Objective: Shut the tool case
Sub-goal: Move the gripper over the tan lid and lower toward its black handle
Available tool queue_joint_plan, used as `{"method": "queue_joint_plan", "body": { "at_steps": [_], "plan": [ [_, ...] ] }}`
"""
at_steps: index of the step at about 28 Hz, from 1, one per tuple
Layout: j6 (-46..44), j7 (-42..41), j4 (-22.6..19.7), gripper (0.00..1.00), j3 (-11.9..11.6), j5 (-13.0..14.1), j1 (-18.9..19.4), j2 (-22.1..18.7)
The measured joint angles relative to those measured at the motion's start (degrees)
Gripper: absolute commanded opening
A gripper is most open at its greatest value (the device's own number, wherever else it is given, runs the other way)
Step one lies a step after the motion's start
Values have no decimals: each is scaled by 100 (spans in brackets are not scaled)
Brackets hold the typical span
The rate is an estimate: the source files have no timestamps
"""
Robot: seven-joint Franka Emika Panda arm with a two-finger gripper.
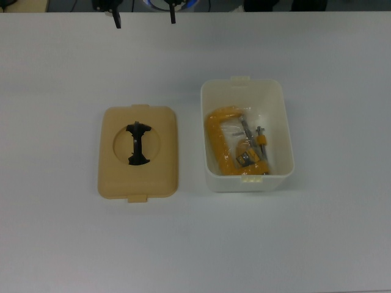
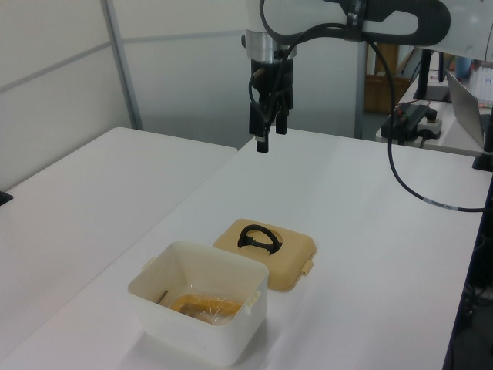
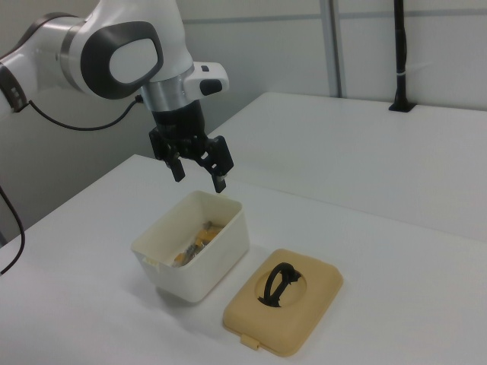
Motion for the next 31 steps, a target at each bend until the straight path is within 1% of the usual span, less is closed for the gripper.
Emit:
{"method": "queue_joint_plan", "body": {
  "at_steps": [9,15,21,26,31],
  "plan": [
    [-1,13,-2,100,-94,103,-31,3],
    [-2,13,-13,100,-97,229,-89,41],
    [30,16,-61,100,-97,243,-89,82],
    [381,121,-264,100,-97,244,-88,180],
    [1118,286,-728,100,-93,245,-78,305]
  ]
}}
